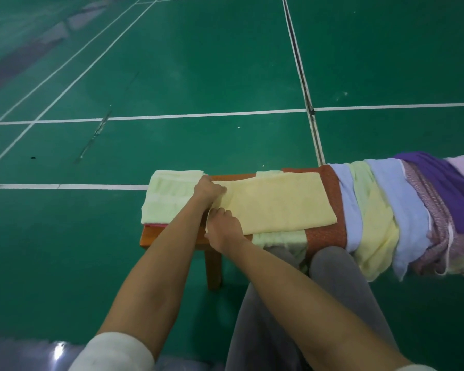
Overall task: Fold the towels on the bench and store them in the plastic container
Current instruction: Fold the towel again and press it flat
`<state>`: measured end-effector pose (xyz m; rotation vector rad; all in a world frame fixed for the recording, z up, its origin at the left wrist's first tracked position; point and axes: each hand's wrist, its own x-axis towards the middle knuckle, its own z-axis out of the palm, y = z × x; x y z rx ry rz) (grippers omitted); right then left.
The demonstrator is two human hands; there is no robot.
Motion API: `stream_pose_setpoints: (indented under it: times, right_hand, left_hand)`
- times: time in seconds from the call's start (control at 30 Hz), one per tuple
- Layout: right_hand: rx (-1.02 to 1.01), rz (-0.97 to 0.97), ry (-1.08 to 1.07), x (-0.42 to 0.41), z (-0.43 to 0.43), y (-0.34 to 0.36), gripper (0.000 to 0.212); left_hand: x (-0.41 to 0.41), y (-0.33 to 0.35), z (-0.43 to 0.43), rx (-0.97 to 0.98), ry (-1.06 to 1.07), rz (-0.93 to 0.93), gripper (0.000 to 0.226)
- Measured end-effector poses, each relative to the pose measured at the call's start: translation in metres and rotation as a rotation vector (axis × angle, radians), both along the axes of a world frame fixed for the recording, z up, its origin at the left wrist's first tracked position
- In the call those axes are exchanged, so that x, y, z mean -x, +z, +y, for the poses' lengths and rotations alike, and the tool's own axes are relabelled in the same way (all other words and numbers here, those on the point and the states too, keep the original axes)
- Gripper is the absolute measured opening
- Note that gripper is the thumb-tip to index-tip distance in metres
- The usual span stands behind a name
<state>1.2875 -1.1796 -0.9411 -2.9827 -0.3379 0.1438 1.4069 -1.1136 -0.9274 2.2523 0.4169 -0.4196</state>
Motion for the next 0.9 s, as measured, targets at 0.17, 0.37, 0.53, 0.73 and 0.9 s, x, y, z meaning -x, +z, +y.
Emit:
stream_pose_setpoints:
  times: [0.17, 0.37, 0.53, 0.73, 0.9]
  right_hand:
    - [0.109, -0.023, 0.108, 0.002, -0.001, 0.003, 0.029]
    - [0.016, -0.044, 0.146, -0.001, -0.017, 0.010, 0.035]
    - [-0.262, 0.024, 0.018, -0.003, -0.025, 0.009, 0.044]
    - [-0.769, 0.120, -0.467, -0.007, -0.060, 0.030, 0.039]
    - [-0.701, 0.263, -0.404, -0.010, -0.094, 0.039, 0.028]
  left_hand:
    - [0.009, -0.001, -0.001, -0.096, -0.065, 0.063, 0.085]
    - [0.011, 0.002, -0.003, -0.035, -0.076, -0.095, 0.060]
    - [0.010, 0.017, -0.014, -0.038, -0.094, -0.209, 0.042]
    - [0.012, 0.033, -0.035, 0.060, 0.033, -0.353, 0.032]
    - [0.013, 0.052, -0.069, 0.111, -0.043, -0.311, 0.030]
